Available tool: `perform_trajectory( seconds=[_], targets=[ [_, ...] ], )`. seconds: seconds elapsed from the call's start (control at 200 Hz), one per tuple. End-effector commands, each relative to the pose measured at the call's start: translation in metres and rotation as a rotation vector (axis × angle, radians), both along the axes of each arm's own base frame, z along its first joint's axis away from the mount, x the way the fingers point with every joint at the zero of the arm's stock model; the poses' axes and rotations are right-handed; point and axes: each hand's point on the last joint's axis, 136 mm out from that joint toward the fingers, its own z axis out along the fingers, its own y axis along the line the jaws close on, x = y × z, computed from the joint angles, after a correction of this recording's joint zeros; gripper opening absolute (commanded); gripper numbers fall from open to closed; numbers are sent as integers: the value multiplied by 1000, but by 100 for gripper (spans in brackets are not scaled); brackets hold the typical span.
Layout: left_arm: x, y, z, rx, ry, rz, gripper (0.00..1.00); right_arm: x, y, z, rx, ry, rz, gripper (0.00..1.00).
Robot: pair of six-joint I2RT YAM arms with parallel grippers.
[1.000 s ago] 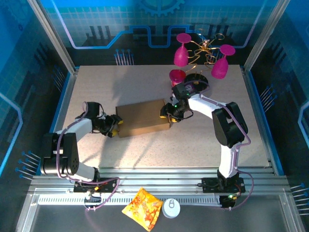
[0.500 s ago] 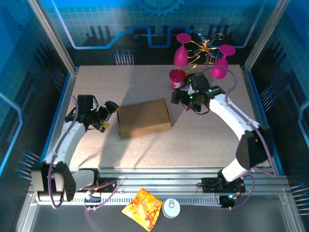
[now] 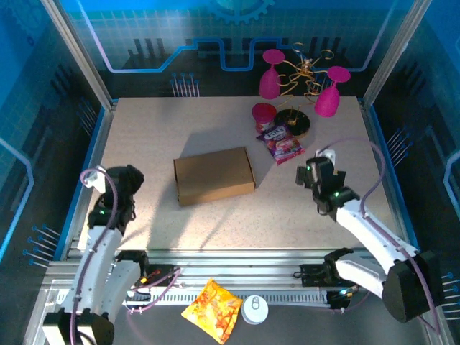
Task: Fold the paper box
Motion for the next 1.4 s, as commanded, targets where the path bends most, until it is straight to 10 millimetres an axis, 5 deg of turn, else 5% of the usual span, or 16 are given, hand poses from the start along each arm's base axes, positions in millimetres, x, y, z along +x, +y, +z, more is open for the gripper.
perform_trajectory(
  seconds=[0.0,0.13,0.42,0.535,0.72,0.835,1.061,1.391],
  targets=[
    [16,12,-2,234,-78,-57,99,27,-6,40,-209,-303,69,100],
    [33,-2,-32,291,29,-221,99,40,5,-2,-211,-207,183,100],
    [102,-23,-42,290,-36,-410,99,93,13,-1,-84,-301,235,100],
    [124,-15,-41,254,-137,-388,99,92,-1,-13,-4,-309,201,100],
    [123,-15,-41,243,-209,-397,99,79,-5,-19,34,-384,217,100],
    [115,-24,-37,286,-281,-426,99,88,-5,-23,17,-335,204,100],
    [139,-76,-48,431,-274,-656,99,92,-3,-23,5,-325,205,100],
    [149,-68,-57,382,-158,-623,99,90,1,-21,-8,-338,216,100]
  ],
)
